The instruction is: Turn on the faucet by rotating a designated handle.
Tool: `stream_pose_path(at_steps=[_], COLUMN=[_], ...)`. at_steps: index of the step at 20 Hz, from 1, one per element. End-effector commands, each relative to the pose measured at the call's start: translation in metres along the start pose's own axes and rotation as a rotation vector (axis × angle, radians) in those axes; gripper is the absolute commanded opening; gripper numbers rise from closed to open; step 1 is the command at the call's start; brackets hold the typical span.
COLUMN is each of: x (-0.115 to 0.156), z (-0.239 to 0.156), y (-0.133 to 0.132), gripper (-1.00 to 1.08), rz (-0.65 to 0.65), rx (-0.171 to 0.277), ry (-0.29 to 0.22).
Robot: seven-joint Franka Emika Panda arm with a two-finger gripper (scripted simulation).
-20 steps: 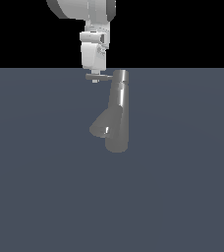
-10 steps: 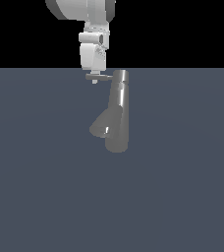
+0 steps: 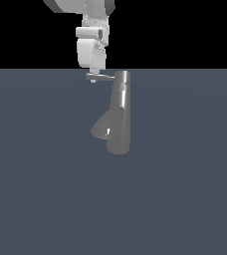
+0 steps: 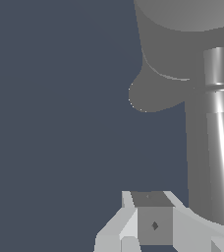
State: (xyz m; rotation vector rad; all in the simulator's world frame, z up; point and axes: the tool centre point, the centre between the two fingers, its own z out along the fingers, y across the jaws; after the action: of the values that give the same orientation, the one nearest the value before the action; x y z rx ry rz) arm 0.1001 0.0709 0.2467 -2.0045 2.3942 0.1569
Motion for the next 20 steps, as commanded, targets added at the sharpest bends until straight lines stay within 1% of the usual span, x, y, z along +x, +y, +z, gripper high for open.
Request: stream_pose_path(at_steps=[1, 18, 19, 20], x=[0.0, -0.004, -0.004, 0.008], z=[-0.004, -0.023, -0.023, -0.03], y=[0.008, 0.053, 0.053, 0.043], gripper=[-1.0, -1.0, -1.0, -1.0], rz=[0.0, 0.0, 0.0, 0.019], rx=[-0.001, -0.001, -0.001, 0.021], ry=[0.0, 0.0, 0.0, -0.001])
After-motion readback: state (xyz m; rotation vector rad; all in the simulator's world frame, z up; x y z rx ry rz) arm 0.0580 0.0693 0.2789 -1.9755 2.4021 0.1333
